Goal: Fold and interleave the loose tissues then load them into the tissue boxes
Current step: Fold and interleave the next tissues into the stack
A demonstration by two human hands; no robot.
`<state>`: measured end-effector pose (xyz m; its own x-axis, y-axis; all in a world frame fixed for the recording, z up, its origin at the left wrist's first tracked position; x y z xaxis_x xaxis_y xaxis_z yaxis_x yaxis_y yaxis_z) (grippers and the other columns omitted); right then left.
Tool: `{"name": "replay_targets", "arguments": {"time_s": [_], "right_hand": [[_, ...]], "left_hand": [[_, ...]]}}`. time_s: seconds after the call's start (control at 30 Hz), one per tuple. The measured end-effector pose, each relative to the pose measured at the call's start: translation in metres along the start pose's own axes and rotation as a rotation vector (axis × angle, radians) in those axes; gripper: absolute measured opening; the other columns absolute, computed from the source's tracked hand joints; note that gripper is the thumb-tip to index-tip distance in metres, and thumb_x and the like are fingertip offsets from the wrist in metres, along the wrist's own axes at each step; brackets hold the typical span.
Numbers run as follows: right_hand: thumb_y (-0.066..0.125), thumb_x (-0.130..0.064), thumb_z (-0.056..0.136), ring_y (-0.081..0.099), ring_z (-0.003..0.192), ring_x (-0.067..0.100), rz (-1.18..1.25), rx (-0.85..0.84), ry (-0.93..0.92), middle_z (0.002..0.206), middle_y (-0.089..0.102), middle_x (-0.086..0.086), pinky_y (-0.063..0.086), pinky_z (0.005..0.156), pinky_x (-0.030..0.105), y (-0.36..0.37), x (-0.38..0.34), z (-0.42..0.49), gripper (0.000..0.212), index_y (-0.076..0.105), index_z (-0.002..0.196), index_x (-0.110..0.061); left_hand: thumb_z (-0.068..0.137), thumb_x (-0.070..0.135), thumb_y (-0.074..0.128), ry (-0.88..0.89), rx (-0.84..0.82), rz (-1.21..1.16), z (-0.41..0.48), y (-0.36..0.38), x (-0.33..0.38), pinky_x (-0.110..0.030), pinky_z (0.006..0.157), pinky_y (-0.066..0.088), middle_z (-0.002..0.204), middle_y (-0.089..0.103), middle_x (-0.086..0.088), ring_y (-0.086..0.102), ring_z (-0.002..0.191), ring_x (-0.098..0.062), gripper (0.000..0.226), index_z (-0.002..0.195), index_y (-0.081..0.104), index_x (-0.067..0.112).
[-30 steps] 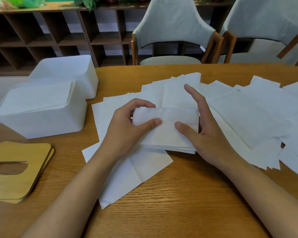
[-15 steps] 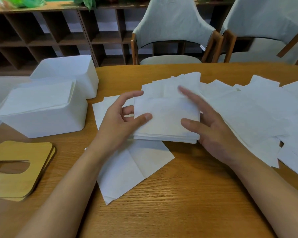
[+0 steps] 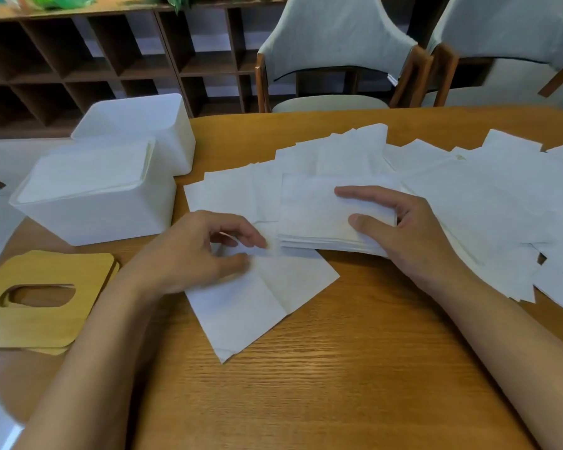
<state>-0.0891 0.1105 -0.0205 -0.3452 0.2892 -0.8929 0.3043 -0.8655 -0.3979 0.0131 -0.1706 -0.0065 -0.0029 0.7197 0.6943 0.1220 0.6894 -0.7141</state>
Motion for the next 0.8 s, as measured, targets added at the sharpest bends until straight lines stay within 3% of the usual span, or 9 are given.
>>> {"name": "replay_targets", "arguments": {"time_s": [0.07, 0.17, 0.3, 0.43, 0.6, 0.7, 0.8], "right_hand": [[0.067, -0.019, 0.096, 0.047, 0.120, -0.014, 0.000, 0.001, -0.001, 0.123, 0.060, -0.036, 0.040, 0.096, 0.005, 0.001, 0.001, 0.000, 0.032, 0.072, 0.118, -0.042], [0.067, -0.019, 0.096, 0.047, 0.120, -0.013, 0.004, -0.002, -0.013, 0.124, 0.061, -0.035, 0.038, 0.094, 0.001, 0.001, 0.000, -0.001, 0.033, 0.072, 0.118, -0.042], [0.066, -0.017, 0.096, 0.048, 0.123, -0.009, 0.016, -0.001, -0.021, 0.129, 0.062, -0.028, 0.038, 0.101, 0.010, 0.000, -0.002, -0.003, 0.033, 0.072, 0.120, -0.039], [0.066, -0.013, 0.095, 0.050, 0.124, -0.011, 0.042, -0.006, -0.027, 0.125, 0.065, -0.028, 0.036, 0.107, 0.015, -0.002, -0.003, -0.004, 0.034, 0.073, 0.120, -0.036], [0.065, -0.012, 0.096, 0.051, 0.122, -0.013, 0.057, -0.001, -0.051, 0.123, 0.067, -0.026, 0.035, 0.102, 0.004, -0.004, -0.005, -0.003, 0.031, 0.073, 0.119, -0.031], [0.056, -0.034, 0.101, 0.055, 0.121, -0.006, 0.105, -0.033, -0.040, 0.122, 0.069, -0.021, 0.039, 0.108, 0.022, -0.005, -0.008, -0.003, 0.024, 0.075, 0.115, -0.028], [0.042, -0.066, 0.088, 0.056, 0.120, 0.000, 0.127, -0.079, -0.023, 0.120, 0.069, -0.020, 0.040, 0.106, 0.027, -0.005, -0.009, -0.004, 0.055, 0.077, 0.109, -0.029]], "left_hand": [[0.089, 0.023, 0.080, 0.025, -0.027, 0.039, -0.010, 0.003, 0.000, -0.032, 0.109, 0.049, 0.128, 0.066, 0.029, 0.058, 0.125, 0.001, 0.032, 0.113, 0.076, 0.045], [0.088, 0.029, 0.081, 0.080, 0.008, 0.090, -0.016, 0.005, 0.001, -0.026, 0.105, 0.049, 0.130, 0.062, 0.030, 0.056, 0.125, 0.003, 0.030, 0.113, 0.076, 0.044], [0.087, 0.032, 0.081, 0.087, 0.016, 0.165, -0.013, 0.010, 0.009, -0.040, 0.095, 0.052, 0.123, 0.062, 0.028, 0.058, 0.118, -0.002, 0.014, 0.095, 0.079, 0.043], [0.092, 0.037, 0.076, 0.128, 0.014, 0.229, -0.012, 0.013, 0.018, -0.042, 0.101, 0.050, 0.123, 0.061, 0.030, 0.054, 0.122, 0.002, 0.005, 0.094, 0.075, 0.041], [0.096, 0.031, 0.070, 0.134, 0.065, 0.054, -0.014, 0.013, 0.039, -0.033, 0.100, 0.052, 0.114, 0.072, 0.026, 0.064, 0.115, 0.002, 0.003, 0.097, 0.071, 0.034], [0.095, 0.020, 0.073, 0.145, 0.068, -0.121, -0.001, 0.011, 0.053, -0.031, 0.094, 0.056, 0.097, 0.076, 0.008, 0.071, 0.098, -0.011, 0.004, 0.097, 0.074, 0.024], [0.094, 0.016, 0.075, 0.165, 0.092, -0.230, 0.019, 0.012, 0.060, -0.026, 0.087, 0.058, 0.095, 0.076, 0.000, 0.072, 0.091, -0.015, 0.006, 0.100, 0.076, 0.018]]}}
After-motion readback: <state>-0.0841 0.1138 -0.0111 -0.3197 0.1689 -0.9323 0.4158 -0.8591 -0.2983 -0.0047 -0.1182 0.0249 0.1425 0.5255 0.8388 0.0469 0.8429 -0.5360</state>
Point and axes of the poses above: each hand's wrist, its own z-axis towards the middle knuckle, its own y-axis out of the palm, x = y × z, the point moved 1 cm from there along z, towards the middle knuckle
